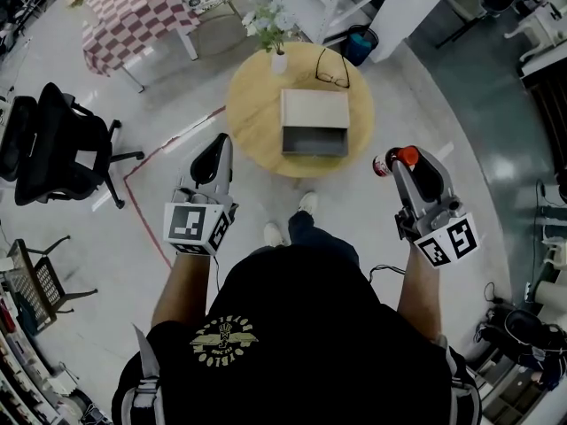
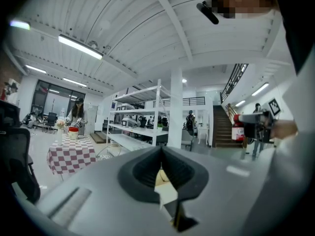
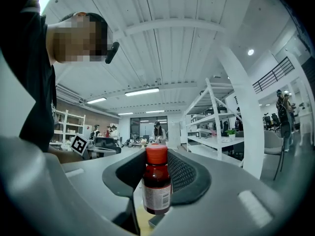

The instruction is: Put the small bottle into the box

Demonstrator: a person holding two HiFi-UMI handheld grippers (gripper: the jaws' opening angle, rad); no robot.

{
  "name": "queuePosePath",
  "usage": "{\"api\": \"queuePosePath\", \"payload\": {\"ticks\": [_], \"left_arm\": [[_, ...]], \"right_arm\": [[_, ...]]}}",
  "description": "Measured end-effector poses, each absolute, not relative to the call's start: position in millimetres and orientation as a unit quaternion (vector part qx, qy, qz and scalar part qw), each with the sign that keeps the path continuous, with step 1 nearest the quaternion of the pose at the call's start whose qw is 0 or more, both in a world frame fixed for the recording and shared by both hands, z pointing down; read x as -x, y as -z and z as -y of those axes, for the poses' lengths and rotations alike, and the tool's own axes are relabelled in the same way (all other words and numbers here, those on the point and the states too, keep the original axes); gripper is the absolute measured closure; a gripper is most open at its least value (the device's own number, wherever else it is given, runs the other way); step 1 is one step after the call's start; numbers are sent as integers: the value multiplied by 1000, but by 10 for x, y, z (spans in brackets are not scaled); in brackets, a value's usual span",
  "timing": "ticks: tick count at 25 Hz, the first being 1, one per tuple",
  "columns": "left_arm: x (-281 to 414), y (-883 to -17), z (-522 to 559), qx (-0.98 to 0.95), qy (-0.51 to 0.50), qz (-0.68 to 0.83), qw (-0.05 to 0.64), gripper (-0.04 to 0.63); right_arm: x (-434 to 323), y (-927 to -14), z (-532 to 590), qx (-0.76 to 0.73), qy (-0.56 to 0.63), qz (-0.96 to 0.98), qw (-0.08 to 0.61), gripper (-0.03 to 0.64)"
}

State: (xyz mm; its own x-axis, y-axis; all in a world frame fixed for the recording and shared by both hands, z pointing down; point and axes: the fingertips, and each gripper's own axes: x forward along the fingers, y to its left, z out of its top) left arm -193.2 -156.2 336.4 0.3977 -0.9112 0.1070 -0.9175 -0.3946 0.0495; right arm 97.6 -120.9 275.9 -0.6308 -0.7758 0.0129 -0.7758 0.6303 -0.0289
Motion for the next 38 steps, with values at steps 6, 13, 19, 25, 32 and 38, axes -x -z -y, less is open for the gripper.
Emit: {"api": "queuePosePath", "payload": {"ticks": [6, 13, 19, 25, 32, 38], "left_arm": [[1796, -3421, 1668, -834, -43, 548, 51, 595], [1664, -3548, 1872, -832, -62, 548, 59, 595], [1536, -3667, 2067, -831, -75, 548, 64, 595], [1421, -3831, 2238, -829, -88, 547, 75, 595], [1367, -4050, 2477, -825, -103, 549, 84, 595], [1312, -4228, 2657, -823, -111, 549, 94, 595]], "right_arm": [[-1096, -2869, 1381, 427, 27, -904, 3, 471], [-1191, -3105, 1656, 425, 48, -904, 2, 471], [-1280, -3355, 1868, 428, 62, -902, -10, 471], [-1359, -3656, 2065, 427, 77, -901, -25, 471], [-1334, -4083, 2346, 420, 91, -902, -46, 471], [-1289, -4504, 2567, 410, 105, -904, -65, 471]]}}
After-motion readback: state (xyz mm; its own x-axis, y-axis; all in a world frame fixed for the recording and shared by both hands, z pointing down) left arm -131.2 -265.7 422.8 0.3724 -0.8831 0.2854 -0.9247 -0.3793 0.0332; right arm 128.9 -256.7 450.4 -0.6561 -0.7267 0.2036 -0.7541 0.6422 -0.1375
